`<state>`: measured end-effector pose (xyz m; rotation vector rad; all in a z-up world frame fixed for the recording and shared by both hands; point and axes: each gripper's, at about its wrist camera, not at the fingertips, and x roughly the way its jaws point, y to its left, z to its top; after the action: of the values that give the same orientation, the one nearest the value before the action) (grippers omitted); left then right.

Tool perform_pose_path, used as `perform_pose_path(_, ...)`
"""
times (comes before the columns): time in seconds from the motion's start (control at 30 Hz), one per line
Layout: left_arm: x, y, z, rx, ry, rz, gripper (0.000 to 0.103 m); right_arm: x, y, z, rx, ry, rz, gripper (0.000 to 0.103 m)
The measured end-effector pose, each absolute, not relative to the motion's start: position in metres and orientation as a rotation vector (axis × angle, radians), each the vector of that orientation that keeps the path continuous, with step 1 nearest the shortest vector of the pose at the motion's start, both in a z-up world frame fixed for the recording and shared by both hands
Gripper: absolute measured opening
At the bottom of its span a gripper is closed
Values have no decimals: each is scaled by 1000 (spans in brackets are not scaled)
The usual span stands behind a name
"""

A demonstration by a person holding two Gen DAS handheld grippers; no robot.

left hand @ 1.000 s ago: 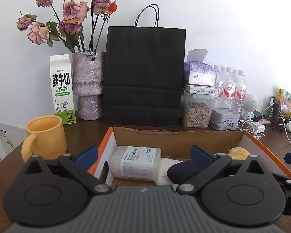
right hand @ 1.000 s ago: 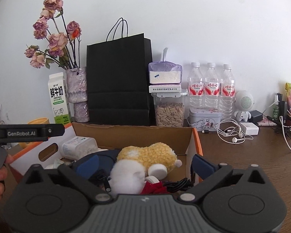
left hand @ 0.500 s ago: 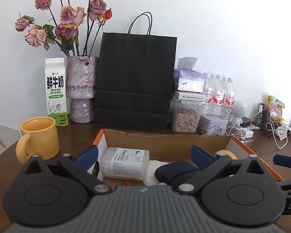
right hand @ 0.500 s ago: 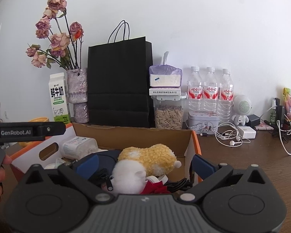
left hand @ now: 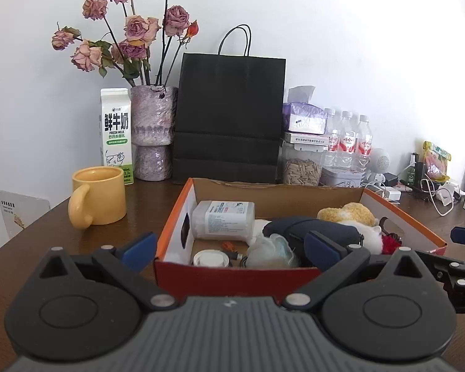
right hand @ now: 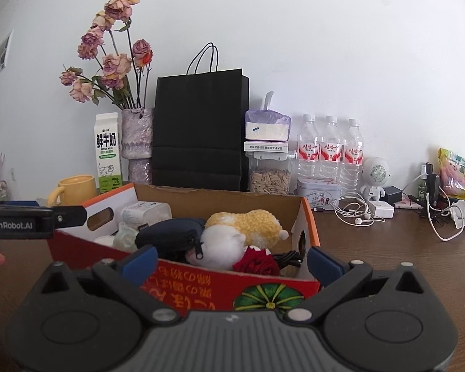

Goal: Organize objects
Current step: 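Withdraw both tools from the box toward the remaining caps, then grasp a white cap with the left tool while the right tool grasps another cap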

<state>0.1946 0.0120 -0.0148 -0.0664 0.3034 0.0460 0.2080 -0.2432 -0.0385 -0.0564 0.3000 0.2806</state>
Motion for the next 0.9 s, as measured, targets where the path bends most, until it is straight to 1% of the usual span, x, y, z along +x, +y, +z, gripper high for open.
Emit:
perform_pose_path(0.13, 183, 16, -20, -73, 341, 63, 103, 192, -245, -45, -58, 324, 282, 103)
perform_pose_path(0.37, 194, 19, -49, -87, 588, 77, 103, 182, -252, -54, -38, 377, 270, 103)
perform_pose_path(0.6, 207, 13, -57, -55, 653, 105, 103, 181, -249, -57, -51, 397, 283, 103)
perform_pose_path(0.63, 210, 11, -58, -50, 663, 117, 102, 182, -249, -57, -48, 399, 283, 103)
perform_pose_path(0.7, 216, 8, -59, -37, 681, 125, 94, 183, -250, -57, -44, 405, 284, 103)
perform_pose_path(0.73, 217, 5, -59, -25, 677, 126, 93, 183, -250, -57, -43, 407, 285, 103)
perform_pose_path(0.77, 217, 4, -59, -19, 672, 120, 84, 183, -250, -57, -42, 409, 286, 103)
perform_pose_path(0.8, 215, 2, -58, -18, 665, 107, 71, 184, -250, -57, -42, 411, 287, 103)
perform_pose_path(0.83, 214, 1, -57, -13, 656, 93, 61, 184, -250, -58, -42, 415, 288, 103)
perform_pose_path(0.87, 212, -1, -56, -9, 647, 76, 33, 185, -250, -58, -42, 418, 289, 103)
perform_pose_path(0.9, 211, -1, -54, -10, 640, 60, 30, 185, -250, -58, -42, 421, 290, 103)
